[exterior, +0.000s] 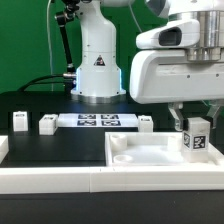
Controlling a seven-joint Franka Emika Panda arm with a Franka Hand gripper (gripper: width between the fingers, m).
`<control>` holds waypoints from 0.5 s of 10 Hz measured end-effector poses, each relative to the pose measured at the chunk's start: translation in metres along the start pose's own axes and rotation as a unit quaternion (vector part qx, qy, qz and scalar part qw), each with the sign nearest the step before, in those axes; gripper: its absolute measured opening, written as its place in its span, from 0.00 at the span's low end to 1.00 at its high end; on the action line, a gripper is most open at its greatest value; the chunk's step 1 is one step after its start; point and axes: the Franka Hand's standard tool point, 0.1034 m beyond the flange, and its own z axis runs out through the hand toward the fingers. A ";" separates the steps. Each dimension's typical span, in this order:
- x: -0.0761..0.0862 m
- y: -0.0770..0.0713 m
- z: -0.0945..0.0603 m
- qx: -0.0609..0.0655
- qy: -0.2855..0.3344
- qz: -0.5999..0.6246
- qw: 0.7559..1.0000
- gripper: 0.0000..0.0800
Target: Assemble square table
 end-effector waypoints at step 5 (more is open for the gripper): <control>-0.001 0.001 0.000 0.010 0.002 0.194 0.981 0.36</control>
Offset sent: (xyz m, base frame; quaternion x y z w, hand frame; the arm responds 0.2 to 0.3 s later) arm 0.0015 -0.0083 0.0019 0.0176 -0.0045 0.1970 0.9802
